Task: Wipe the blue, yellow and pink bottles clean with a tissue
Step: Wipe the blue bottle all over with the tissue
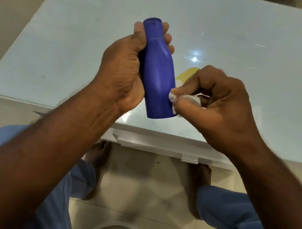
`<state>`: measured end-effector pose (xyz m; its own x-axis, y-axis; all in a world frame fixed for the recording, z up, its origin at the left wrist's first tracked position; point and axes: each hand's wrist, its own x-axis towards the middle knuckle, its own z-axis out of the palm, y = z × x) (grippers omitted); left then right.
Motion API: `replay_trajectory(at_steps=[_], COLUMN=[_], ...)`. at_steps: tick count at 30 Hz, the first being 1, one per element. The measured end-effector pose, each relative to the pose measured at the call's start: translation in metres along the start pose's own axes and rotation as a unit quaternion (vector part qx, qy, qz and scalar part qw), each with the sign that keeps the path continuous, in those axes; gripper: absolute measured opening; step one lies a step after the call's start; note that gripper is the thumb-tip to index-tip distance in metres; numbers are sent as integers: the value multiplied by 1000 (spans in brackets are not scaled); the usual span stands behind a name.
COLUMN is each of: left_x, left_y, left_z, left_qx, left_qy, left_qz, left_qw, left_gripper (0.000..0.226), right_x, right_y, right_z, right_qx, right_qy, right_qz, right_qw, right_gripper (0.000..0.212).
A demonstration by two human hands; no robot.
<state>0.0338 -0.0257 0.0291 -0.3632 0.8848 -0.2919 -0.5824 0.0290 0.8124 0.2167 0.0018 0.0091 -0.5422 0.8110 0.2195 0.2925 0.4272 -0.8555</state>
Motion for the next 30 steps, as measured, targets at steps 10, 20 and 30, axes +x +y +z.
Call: replay_trajectory(at_steps=[10, 20, 30], left_x=[-17, -16, -11], left_y=[-14, -14, -5], left_z=[14, 17, 6], left_qx=[106, 230, -79], left_qy=[-79, -31, 54], left_qz=[-64, 36, -13], left_qw=[989, 972, 995], left_gripper=[42, 28, 39], right_x=[7, 9, 7], right_y=[-8, -6, -7], right_z=[-4, 5, 1], right_qx=[108, 88, 76], right_qy=[139, 138, 18], right_qz=[-16, -5, 8], right_qw=[984, 986, 997], right_gripper=[5, 13, 3])
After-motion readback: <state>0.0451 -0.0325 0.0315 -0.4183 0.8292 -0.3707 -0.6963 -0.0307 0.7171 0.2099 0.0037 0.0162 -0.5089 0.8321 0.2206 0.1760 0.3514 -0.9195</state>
